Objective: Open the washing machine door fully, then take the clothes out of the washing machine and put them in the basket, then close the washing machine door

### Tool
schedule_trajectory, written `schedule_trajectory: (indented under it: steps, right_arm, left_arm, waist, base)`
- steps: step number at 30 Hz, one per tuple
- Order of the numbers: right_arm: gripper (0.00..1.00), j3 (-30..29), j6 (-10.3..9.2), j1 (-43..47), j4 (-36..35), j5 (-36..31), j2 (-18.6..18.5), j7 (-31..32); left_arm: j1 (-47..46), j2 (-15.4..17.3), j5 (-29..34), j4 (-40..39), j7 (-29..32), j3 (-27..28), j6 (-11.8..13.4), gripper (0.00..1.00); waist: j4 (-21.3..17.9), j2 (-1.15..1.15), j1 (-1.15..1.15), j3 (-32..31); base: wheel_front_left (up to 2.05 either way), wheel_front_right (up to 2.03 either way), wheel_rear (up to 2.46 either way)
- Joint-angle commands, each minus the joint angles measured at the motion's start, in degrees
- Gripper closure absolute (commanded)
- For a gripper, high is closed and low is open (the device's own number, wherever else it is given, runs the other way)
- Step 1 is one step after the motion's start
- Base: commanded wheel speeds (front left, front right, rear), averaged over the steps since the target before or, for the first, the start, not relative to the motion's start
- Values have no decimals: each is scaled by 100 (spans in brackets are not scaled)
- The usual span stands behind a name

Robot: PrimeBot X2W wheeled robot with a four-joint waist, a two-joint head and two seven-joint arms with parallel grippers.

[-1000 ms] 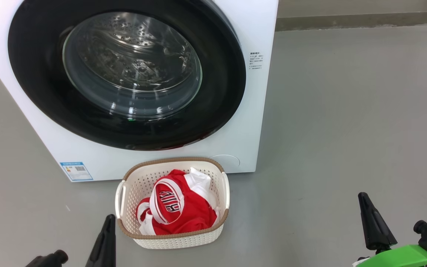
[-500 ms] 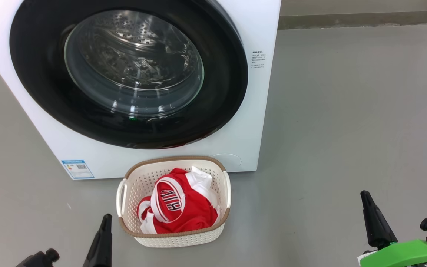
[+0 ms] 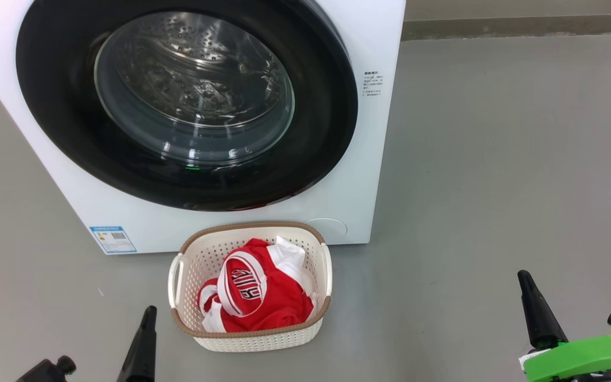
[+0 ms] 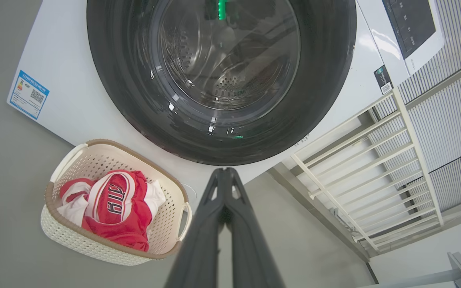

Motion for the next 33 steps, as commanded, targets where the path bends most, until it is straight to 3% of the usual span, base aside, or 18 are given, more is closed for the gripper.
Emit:
schedule_trajectory:
  steps: [1,33]
  right_arm:
    - [100,23,-12,-338,-120,162,-93,22]
    - [100,-62,-17,-638,121,2260,-125,552]
  left_arm:
    - [-284,74,-148,-102,25,152,-73,100]
    - [-510,79,-2178,205,550,435,-221,100]
  waist:
    - [3,0,0,2]
    - [82,0,0,57]
  base:
    - [0,0,0]
    - [0,0,0]
